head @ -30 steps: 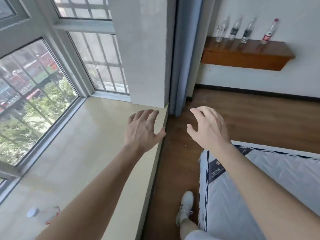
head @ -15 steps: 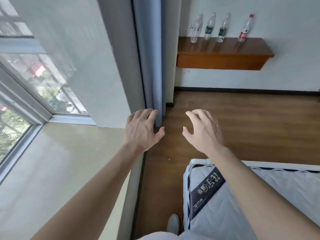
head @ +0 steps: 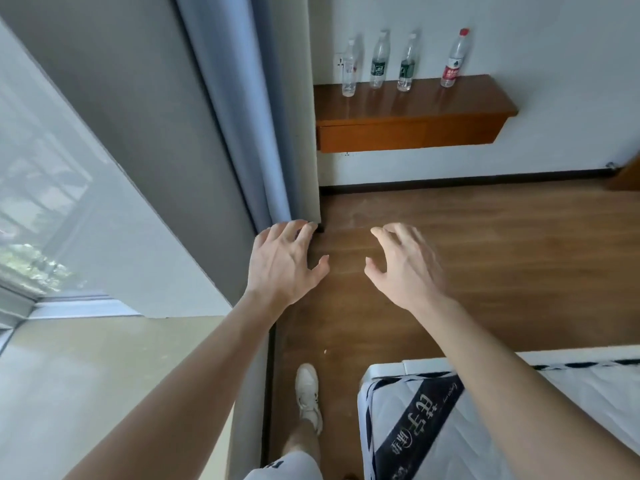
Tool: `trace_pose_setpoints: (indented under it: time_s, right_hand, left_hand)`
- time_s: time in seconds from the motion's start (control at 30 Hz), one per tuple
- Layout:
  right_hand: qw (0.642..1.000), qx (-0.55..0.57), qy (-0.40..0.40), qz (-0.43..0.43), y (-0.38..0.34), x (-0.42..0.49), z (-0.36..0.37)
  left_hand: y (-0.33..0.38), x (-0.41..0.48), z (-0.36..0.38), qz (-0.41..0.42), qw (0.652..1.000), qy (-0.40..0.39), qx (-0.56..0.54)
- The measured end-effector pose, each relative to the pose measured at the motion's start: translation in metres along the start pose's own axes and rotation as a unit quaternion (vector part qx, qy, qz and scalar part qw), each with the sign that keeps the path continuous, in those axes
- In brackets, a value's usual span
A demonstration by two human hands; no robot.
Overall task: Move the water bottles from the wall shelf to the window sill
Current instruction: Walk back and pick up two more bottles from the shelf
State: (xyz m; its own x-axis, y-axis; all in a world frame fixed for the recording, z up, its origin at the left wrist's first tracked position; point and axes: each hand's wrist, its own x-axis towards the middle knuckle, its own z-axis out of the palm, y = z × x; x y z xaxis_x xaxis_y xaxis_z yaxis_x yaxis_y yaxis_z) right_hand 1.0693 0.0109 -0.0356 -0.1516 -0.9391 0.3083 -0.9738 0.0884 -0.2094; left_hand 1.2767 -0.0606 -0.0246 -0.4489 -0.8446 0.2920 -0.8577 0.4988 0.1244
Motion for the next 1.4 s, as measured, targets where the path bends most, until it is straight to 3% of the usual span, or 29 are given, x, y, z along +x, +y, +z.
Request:
trace_pose_setpoints:
  time_s: [0.47,0.83,1.1,1.4]
  right_hand:
    - [0.995,-0.074,-0.030,0.058,0.031,0.221,0.046]
    - [0.989,-0.088,-0.043,0.109,0.064,0.316,0.071]
    - [0.986,-0.087,-0.042,0.134,0.130,0.404,0.092]
    - [0.992,-0.062,-0.045,0.101,0.249,0.549,0.104]
  left_hand:
    - [-0.059,0.241,0.059,0.077,0.996,-0.039,0.004]
    - [-0.058,0.365,0.100,0.105,0.992,-0.076,0.000]
    - [-0.042,0.472,0.142,0.107,0.991,-0.077,-0.008]
    - [0.018,0.638,0.189,0.067,0.995,-0.068,-0.018]
